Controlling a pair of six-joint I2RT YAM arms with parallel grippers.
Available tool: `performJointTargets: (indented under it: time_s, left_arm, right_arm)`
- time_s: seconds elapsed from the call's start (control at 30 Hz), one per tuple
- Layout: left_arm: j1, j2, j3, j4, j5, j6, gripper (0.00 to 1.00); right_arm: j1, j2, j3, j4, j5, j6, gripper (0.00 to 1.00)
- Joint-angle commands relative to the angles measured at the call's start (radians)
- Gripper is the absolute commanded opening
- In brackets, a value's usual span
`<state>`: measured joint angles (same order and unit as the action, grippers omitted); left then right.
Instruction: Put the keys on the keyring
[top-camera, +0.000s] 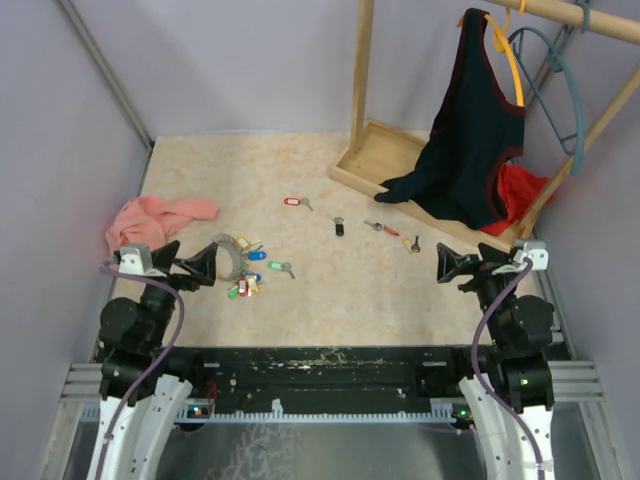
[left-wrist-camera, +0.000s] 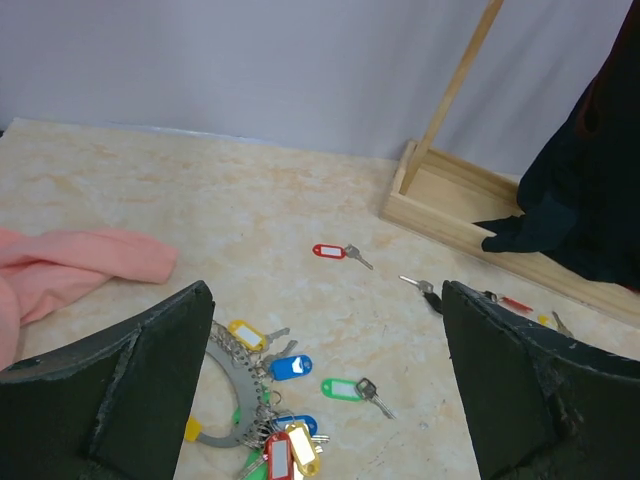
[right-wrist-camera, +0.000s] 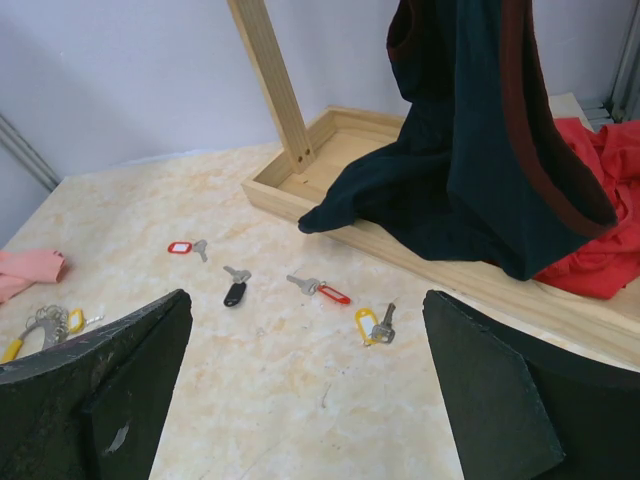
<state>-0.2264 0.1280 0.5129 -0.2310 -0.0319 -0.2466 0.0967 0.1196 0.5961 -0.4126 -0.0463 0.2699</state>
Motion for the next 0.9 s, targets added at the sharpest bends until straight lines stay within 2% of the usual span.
performJointTargets:
  time_s: [0.0, 0.33, 0.63, 0.77, 0.87]
  left_arm:
    - [0.009, -0.005, 0.012, 0.016, 0.033, 0.010, 1.00]
    - [0.009, 0.041, -0.010, 0.021, 0.083, 0.025, 1.00]
    - [0.009, 0.354, 0.027, 0.005, 0.176, -0.173, 1.00]
    - [0.009, 0.441, -0.010, 0.033, 0.137, -0.243, 1.00]
    - [0.009, 0.516, -0.029, 0.035, 0.053, -0.275, 1.00]
  right_arm:
    - [0.012, -0.009, 0.001, 0.036, 0.002, -0.005, 0.99]
    - [0.027, -0.009, -0.001, 0.038, -0.005, -0.005, 0.99]
    - [0.072, -0.016, -0.008, 0.049, -0.086, -0.012, 0.99]
    - [0.098, -0.028, -0.015, 0.052, -0.094, -0.009, 0.99]
    - [0.116, -0.032, -0.018, 0.057, -0.102, -0.008, 0.99]
